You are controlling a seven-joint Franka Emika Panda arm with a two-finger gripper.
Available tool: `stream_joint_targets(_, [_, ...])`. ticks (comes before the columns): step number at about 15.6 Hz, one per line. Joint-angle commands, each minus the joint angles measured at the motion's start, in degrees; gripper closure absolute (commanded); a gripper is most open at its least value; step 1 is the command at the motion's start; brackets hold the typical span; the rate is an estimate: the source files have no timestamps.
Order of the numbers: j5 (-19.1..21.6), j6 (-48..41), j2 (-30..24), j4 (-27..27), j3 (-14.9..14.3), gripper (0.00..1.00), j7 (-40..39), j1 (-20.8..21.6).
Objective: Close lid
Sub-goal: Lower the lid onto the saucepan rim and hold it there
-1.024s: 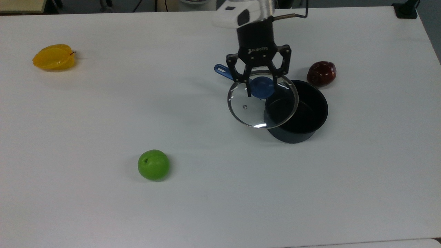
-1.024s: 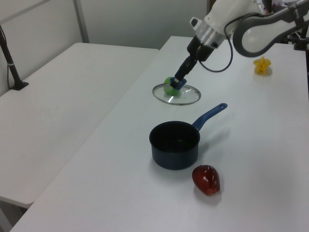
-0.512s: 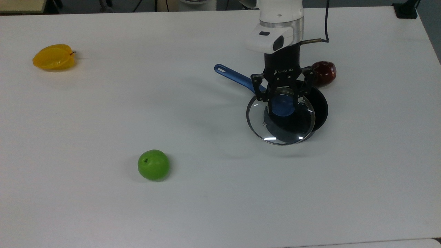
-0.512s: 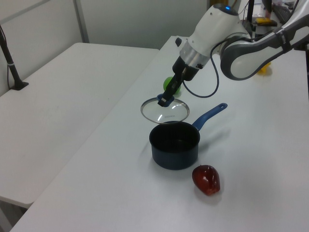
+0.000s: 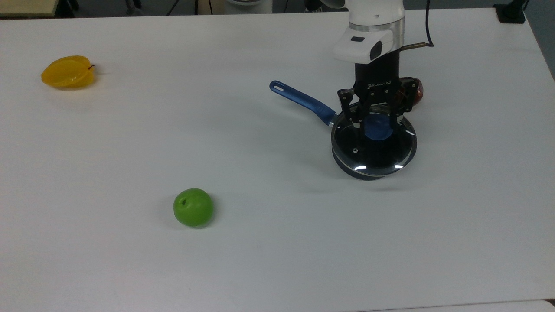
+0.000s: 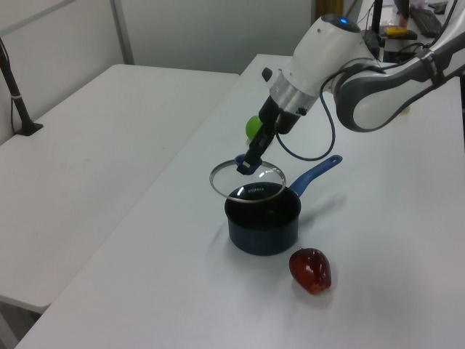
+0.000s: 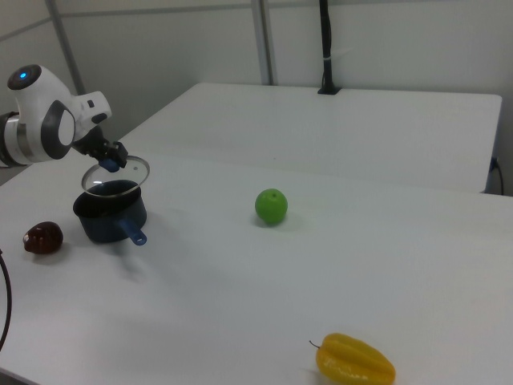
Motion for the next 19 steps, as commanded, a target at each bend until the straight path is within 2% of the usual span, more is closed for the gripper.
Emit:
stream_joint_targets(1, [-1.5, -1.7, -0.3, -0.3, -0.8, 0.73, 1.8, 1.7])
stream_joint_targets(6, [-3.8, -1.9, -0.2, -1.9, -0.7, 0.73, 3.7, 2.6])
stream_joint_targets(19, [-5.2, -1.9, -2.7, -7.6, 0.9, 0.73, 3.7, 2.4])
